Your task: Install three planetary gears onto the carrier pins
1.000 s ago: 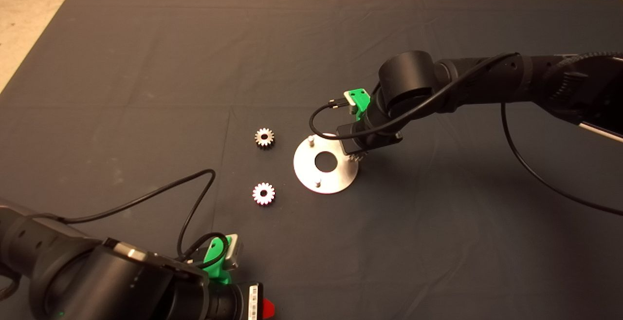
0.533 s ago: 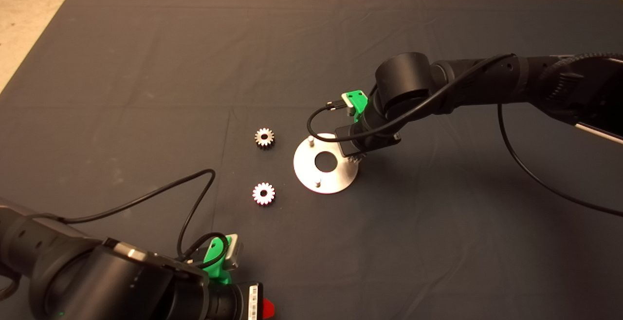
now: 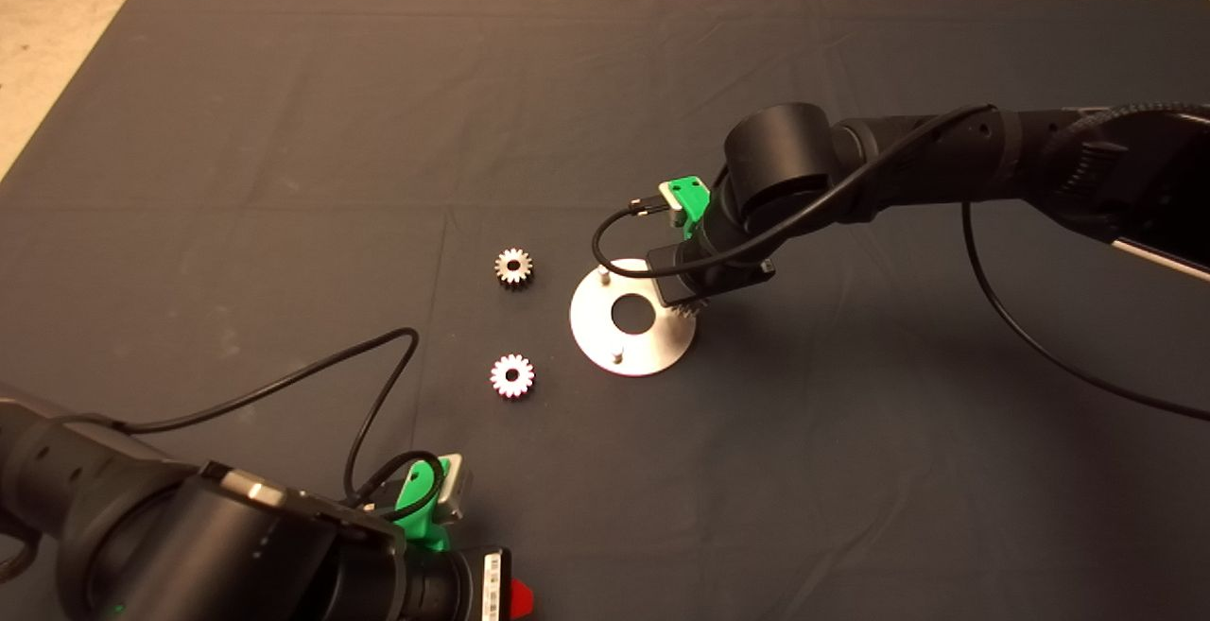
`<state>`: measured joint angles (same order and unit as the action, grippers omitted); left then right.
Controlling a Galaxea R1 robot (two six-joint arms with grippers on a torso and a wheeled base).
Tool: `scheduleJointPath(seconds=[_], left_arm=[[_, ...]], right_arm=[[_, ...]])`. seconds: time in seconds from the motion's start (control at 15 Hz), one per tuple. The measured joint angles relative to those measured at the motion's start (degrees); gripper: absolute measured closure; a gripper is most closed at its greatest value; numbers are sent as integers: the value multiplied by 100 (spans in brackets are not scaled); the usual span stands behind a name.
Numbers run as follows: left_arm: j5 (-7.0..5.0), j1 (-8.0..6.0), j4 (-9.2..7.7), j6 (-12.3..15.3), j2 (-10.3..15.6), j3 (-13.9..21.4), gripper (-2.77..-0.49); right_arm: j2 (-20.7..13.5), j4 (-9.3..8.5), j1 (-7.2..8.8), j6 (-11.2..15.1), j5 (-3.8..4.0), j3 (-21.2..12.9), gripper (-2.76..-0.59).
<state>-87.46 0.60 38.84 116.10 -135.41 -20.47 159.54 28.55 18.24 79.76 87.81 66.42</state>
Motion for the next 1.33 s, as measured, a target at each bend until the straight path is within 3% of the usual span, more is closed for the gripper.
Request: scheduleJointPath(seconds=[0.47, 1.33], left_arm=[[0, 0, 0, 0, 0, 0, -175], [2, 0, 0, 1, 0, 0, -175]], right_arm=[[28, -2, -35, -88, -66, 293, -104], [63, -2, -33, -121, -41, 367, -106]])
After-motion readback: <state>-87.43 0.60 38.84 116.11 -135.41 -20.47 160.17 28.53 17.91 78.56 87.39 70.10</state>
